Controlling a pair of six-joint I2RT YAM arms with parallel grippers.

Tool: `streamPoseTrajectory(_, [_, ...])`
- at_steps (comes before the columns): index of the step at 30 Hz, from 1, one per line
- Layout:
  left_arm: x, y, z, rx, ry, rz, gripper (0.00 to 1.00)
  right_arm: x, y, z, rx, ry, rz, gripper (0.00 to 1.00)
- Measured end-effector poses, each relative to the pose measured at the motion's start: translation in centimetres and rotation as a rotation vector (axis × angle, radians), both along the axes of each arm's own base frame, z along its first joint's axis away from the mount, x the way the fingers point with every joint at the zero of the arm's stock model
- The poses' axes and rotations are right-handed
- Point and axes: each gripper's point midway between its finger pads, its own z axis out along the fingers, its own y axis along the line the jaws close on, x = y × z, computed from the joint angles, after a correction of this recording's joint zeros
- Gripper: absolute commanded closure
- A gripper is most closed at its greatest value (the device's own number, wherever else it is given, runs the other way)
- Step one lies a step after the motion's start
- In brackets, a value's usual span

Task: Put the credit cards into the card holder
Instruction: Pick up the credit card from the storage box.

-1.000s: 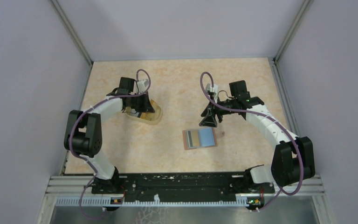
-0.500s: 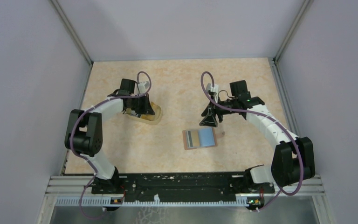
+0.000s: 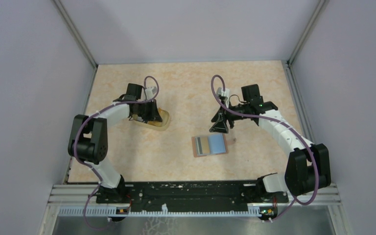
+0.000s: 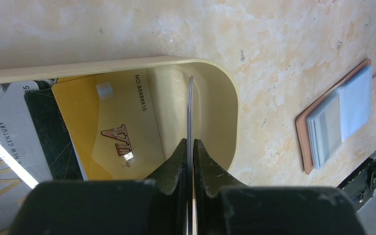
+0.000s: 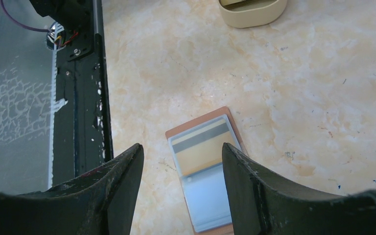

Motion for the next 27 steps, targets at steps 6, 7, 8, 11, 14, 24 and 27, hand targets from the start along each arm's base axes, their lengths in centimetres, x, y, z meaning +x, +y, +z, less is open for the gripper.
streamPoseTrajectory(6, [-0.03, 0.01, -0.03, 0.0, 0.002, 0.0, 0.88, 0.0, 0.0, 0.0, 0.0, 0.0, 0.0, 0.4])
streamPoseTrajectory(7, [-0.05, 0.01, -0.04, 0.0, 0.002, 0.0, 0.88, 0.0, 0.0, 0.0, 0.0, 0.0, 0.0, 0.4])
streamPoseTrajectory(8, [-0.03, 0.01, -0.03, 0.0, 0.002, 0.0, 0.88, 0.0, 0.0, 0.0, 0.0, 0.0, 0.0, 0.41])
streamPoseTrajectory(11, [-0.07, 0.02, -0.04, 0.001, 0.004, 0.0, 0.87, 0.0, 0.0, 0.0, 0.0, 0.0, 0.0, 0.4])
streamPoseTrajectory(14, [-0.08, 0.02, -0.05, 0.001, 0.004, 0.0, 0.87, 0.0, 0.0, 0.0, 0.0, 0.0, 0.0, 0.4])
streamPoseTrajectory(24, [-0.08, 0.02, -0.05, 0.001, 0.004, 0.0, 0.88, 0.0, 0.0, 0.0, 0.0, 0.0, 0.0, 0.4])
streamPoseTrajectory(27, [-0.09, 0.02, -0.05, 0.001, 0.004, 0.0, 0.88, 0.0, 0.0, 0.0, 0.0, 0.0, 0.0, 0.4])
